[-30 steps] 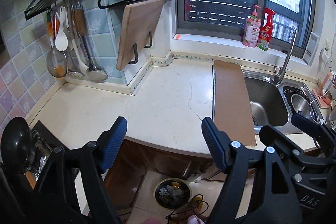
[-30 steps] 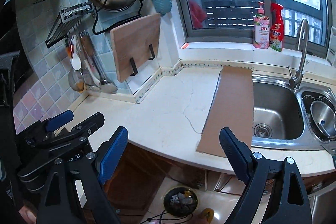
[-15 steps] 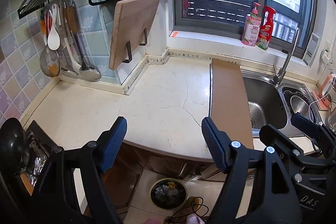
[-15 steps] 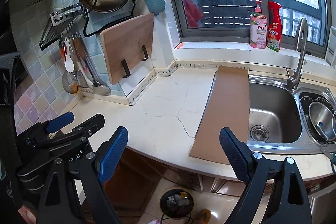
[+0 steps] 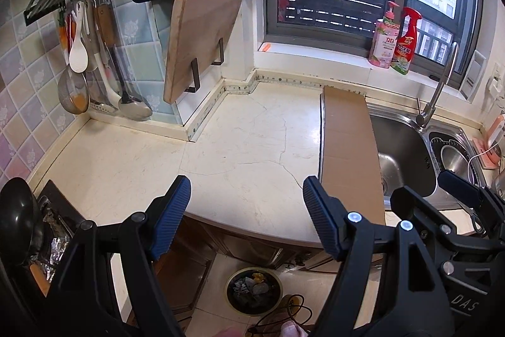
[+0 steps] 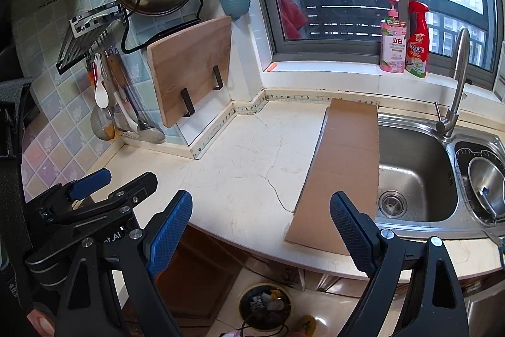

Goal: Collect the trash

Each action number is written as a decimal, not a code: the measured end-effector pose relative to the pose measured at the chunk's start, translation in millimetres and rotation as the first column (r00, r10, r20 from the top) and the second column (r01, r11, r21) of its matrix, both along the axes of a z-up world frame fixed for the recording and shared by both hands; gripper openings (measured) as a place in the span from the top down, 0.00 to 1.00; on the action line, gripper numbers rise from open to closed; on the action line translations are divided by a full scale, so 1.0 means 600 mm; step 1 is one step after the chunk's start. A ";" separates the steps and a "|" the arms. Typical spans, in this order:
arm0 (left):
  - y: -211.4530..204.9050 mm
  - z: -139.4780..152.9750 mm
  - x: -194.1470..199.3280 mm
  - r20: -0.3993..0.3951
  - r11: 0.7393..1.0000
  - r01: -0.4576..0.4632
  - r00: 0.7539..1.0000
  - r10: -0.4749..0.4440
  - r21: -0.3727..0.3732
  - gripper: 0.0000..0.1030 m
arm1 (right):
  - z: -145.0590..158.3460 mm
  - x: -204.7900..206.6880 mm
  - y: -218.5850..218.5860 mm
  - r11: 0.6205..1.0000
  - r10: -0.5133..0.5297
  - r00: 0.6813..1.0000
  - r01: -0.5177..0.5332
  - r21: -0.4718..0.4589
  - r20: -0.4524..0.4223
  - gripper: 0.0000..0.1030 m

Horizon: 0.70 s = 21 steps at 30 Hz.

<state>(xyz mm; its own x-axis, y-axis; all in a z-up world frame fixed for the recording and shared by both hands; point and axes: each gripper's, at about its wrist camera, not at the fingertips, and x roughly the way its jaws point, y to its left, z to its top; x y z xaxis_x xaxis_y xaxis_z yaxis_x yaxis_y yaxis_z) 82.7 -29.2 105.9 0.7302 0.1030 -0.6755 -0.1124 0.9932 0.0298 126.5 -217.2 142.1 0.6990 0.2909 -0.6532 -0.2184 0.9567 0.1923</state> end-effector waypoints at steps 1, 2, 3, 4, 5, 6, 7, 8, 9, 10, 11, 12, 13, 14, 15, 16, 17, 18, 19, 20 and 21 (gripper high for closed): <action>0.001 -0.001 0.002 -0.002 1.000 0.000 1.000 0.000 0.000 0.31 | -0.002 0.003 0.001 1.000 0.000 1.000 0.000 0.000 -0.002 0.13; 0.002 -0.001 0.005 -0.003 1.000 0.001 1.000 -0.001 0.001 0.31 | -0.003 0.005 0.003 1.000 0.000 1.000 0.000 0.001 -0.003 0.13; 0.003 -0.002 0.007 -0.005 1.000 0.000 1.000 0.000 0.002 0.31 | -0.004 0.009 0.004 1.000 0.001 1.000 -0.001 0.002 -0.004 0.13; 0.004 -0.002 0.010 -0.006 1.000 0.000 1.000 0.000 0.003 0.31 | -0.006 0.012 0.005 1.000 0.002 1.000 -0.002 0.003 -0.006 0.13; 0.005 -0.002 0.013 -0.007 1.000 0.000 1.000 0.000 0.003 0.31 | -0.007 0.014 0.006 1.000 0.002 1.000 -0.002 0.004 -0.007 0.13; 0.006 -0.003 0.015 -0.008 1.000 0.000 1.000 0.000 0.003 0.31 | -0.008 0.017 0.008 1.000 0.002 1.000 -0.002 0.004 -0.008 0.13; 0.007 -0.003 0.017 -0.009 1.000 -0.001 1.000 0.001 0.003 0.31 | -0.009 0.020 0.009 1.000 0.003 1.000 -0.003 0.004 -0.008 0.13; 0.008 -0.005 0.020 -0.011 1.000 -0.002 1.000 0.002 0.002 0.31 | -0.010 0.020 0.009 1.000 0.003 1.000 -0.003 0.003 -0.008 0.13; 0.009 -0.006 0.023 -0.013 1.000 -0.002 1.000 0.002 0.001 0.31 | -0.010 0.020 0.010 1.000 0.002 1.000 -0.002 0.003 -0.009 0.13; 0.010 -0.006 0.025 -0.014 1.000 -0.001 1.000 0.001 0.001 0.31 | -0.011 0.023 0.011 1.000 0.003 1.000 -0.003 0.003 -0.010 0.13; 0.010 -0.007 0.027 -0.015 1.000 0.000 1.000 0.000 0.000 0.31 | -0.013 0.027 0.012 1.000 0.003 1.000 -0.003 0.002 -0.011 0.13; 0.011 -0.007 0.030 -0.016 1.000 0.001 1.000 0.000 0.000 0.31 | -0.013 0.031 0.013 1.000 0.004 1.000 -0.004 0.002 -0.013 0.13; 0.012 -0.008 0.033 -0.017 1.000 0.001 1.000 -0.001 0.000 0.31 | -0.014 0.034 0.014 1.000 0.004 1.000 -0.004 0.003 -0.014 0.13; 0.012 -0.008 0.035 -0.016 1.000 0.003 1.000 -0.003 0.000 0.31 | -0.016 0.037 0.015 1.000 0.003 1.000 -0.003 0.002 -0.015 0.13; 0.013 -0.008 0.037 -0.016 1.000 0.004 1.000 -0.004 0.001 0.31 | -0.017 0.040 0.015 1.000 0.002 1.000 -0.002 0.002 -0.015 0.13; 0.013 -0.009 0.040 -0.016 1.000 0.005 1.000 -0.005 0.002 0.31 | -0.017 0.040 0.015 1.000 0.003 1.000 -0.003 0.002 -0.016 0.13; 0.012 -0.009 0.043 -0.015 1.000 0.006 1.000 -0.006 0.003 0.31 | -0.017 0.043 0.014 1.000 0.002 1.000 -0.002 0.003 -0.016 0.13; 0.012 -0.009 0.045 -0.014 1.000 0.007 1.000 -0.007 0.005 0.31 | -0.019 0.047 0.014 1.000 0.001 1.000 -0.001 0.004 -0.016 0.13; 0.012 -0.010 0.048 -0.015 1.000 0.007 1.000 -0.007 0.008 0.31 | -0.020 0.050 0.014 1.000 0.001 1.000 -0.001 0.004 -0.016 0.13; 0.011 -0.010 0.052 -0.016 1.000 0.007 1.000 -0.007 0.008 0.31 | -0.022 0.054 0.015 1.000 0.001 1.000 -0.001 0.006 -0.018 0.13; 0.011 -0.011 0.055 -0.017 1.000 0.008 1.000 -0.008 0.007 0.31 | -0.023 0.058 0.012 1.000 0.001 1.000 -0.001 0.007 -0.020 0.13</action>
<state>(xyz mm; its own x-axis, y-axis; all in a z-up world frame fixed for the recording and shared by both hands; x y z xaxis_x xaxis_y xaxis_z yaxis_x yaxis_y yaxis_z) 115.7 -22.4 99.1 0.7196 0.1019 -0.6869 -0.1038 0.9938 0.0387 161.1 -209.8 128.3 0.6857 0.2960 -0.6650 -0.2152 0.9552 0.2032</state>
